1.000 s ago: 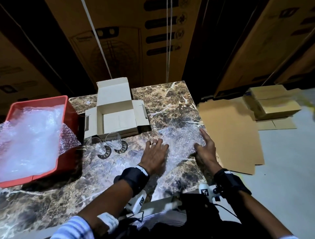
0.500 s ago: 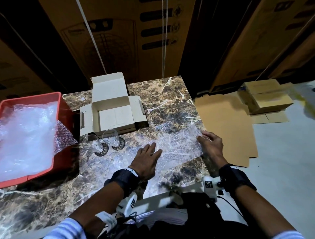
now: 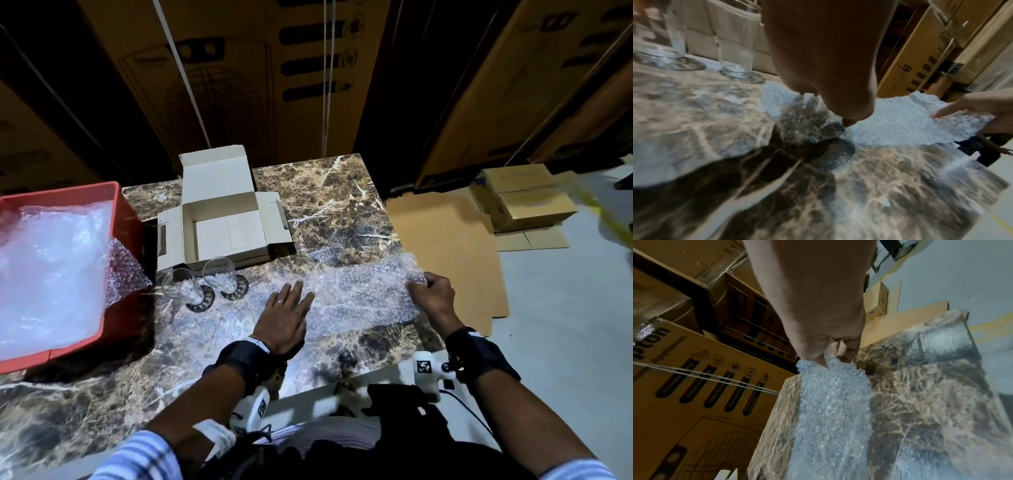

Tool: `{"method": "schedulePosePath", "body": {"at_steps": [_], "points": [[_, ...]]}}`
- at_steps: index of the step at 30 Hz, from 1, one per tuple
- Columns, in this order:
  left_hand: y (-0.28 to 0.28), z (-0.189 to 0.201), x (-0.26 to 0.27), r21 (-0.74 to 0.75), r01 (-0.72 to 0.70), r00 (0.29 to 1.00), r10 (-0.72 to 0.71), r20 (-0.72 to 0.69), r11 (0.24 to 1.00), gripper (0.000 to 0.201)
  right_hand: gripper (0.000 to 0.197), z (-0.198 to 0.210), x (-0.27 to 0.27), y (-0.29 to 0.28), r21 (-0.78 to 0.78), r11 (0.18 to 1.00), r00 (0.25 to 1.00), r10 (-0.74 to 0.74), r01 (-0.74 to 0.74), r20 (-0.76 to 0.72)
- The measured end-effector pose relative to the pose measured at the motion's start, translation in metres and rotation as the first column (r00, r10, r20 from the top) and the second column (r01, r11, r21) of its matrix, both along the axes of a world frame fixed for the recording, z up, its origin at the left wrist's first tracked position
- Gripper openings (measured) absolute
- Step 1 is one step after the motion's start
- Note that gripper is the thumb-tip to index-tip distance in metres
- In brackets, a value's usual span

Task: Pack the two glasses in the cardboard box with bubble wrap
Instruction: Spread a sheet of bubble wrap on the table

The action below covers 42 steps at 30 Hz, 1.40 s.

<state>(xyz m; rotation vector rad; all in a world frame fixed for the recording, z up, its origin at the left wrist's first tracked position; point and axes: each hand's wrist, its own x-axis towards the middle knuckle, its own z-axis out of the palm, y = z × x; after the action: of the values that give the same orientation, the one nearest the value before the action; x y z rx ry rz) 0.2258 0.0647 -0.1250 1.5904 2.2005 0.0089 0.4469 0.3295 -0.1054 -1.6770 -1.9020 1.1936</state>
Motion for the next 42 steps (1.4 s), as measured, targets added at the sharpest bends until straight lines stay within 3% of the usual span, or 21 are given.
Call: {"method": "schedulePosePath", "body": {"at_steps": [8, 13, 16, 19, 27, 34, 39, 42], "points": [[-0.034, -0.019, -0.017, 0.022, -0.045, 0.999, 0.045, -0.014, 0.999, 0.084, 0.046, 0.018, 0.005, -0.006, 0.080, 0.997, 0.997, -0.004, -0.002, 0.072], [-0.047, -0.021, -0.025, 0.010, -0.077, 0.996, 0.077, -0.036, 0.997, 0.092, 0.026, 0.013, 0.001, -0.006, 0.098, 0.995, 0.996, -0.005, -0.004, 0.092], [-0.048, -0.020, -0.026, 0.028, -0.105, 0.994, 0.105, -0.003, 0.994, 0.094, 0.028, 0.018, -0.005, -0.014, 0.138, 0.988, 0.995, 0.053, -0.064, 0.080], [-0.048, -0.015, -0.024, 0.066, -0.121, 0.992, 0.119, 0.040, 0.990, 0.094, 0.010, 0.025, -0.014, -0.024, 0.171, 0.975, 0.989, 0.138, -0.146, 0.056], [-0.069, -0.009, -0.029, 0.239, -0.177, 0.982, 0.156, 0.102, 0.955, 0.080, 0.019, 0.040, -0.053, -0.059, 0.217, 0.922, 0.947, 0.319, -0.322, 0.050], [-0.084, -0.019, -0.035, 0.179, -0.174, 0.983, 0.161, 0.086, 0.968, 0.081, 0.017, 0.047, -0.099, -0.108, 0.055, 0.883, 0.880, 0.469, -0.466, -0.081], [-0.081, -0.015, -0.033, 0.157, -0.190, 0.979, 0.175, 0.102, 0.969, 0.083, 0.015, 0.044, -0.131, -0.152, -0.034, 0.793, 0.793, 0.605, -0.608, -0.075], [-0.081, -0.011, -0.032, 0.165, -0.203, 0.974, 0.182, 0.134, 0.965, 0.086, 0.005, 0.034, -0.145, -0.167, -0.026, 0.780, 0.781, 0.623, -0.625, -0.045]]}}
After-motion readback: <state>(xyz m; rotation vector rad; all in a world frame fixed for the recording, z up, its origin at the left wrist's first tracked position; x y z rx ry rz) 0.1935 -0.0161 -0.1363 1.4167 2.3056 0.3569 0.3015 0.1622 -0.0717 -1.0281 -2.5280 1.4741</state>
